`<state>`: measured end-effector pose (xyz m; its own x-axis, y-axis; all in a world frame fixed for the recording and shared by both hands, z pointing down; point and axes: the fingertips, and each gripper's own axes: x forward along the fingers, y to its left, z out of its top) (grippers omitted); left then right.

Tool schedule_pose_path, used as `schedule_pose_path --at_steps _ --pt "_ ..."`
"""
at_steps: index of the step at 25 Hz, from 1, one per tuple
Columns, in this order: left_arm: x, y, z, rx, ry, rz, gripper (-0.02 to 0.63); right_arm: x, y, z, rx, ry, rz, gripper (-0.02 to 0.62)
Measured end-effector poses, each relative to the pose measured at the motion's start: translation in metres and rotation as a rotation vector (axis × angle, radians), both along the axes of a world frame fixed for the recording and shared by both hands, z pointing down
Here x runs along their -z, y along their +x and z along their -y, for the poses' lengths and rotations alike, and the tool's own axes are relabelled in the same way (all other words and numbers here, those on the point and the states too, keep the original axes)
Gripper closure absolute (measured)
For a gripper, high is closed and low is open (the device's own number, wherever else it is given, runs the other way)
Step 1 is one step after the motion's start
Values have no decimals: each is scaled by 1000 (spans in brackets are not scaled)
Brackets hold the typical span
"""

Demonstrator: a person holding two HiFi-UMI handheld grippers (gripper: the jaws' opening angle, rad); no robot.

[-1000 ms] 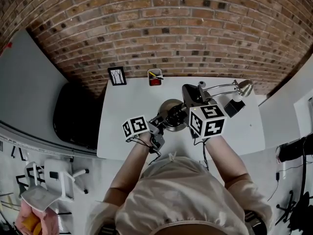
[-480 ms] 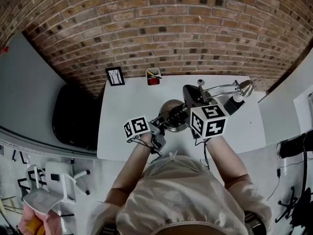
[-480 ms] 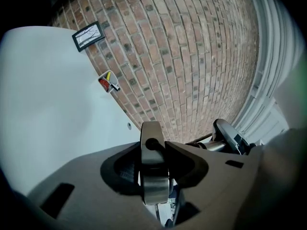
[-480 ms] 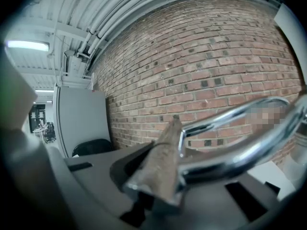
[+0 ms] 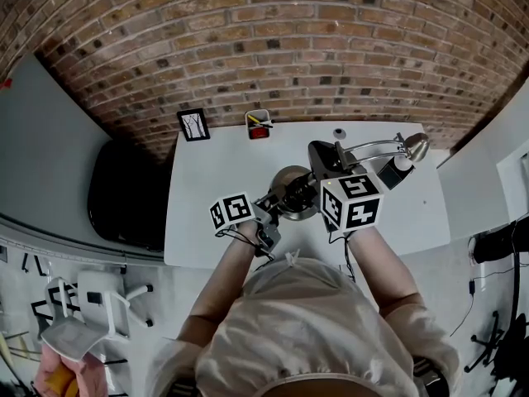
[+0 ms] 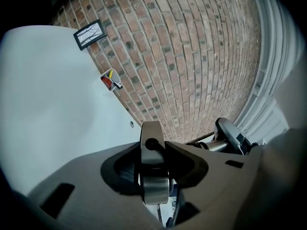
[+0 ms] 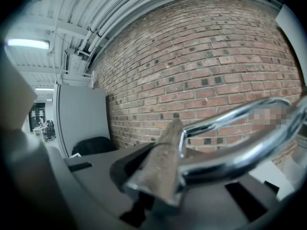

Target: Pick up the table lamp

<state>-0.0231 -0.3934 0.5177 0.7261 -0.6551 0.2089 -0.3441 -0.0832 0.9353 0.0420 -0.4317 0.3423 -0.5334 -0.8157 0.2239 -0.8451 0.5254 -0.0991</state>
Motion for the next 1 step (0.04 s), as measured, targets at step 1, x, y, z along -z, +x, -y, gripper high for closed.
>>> schedule_pose_path --at_steps 1 --pt "0 0 0 0 -2 2 462 0 0 0 -1 -1 0 568"
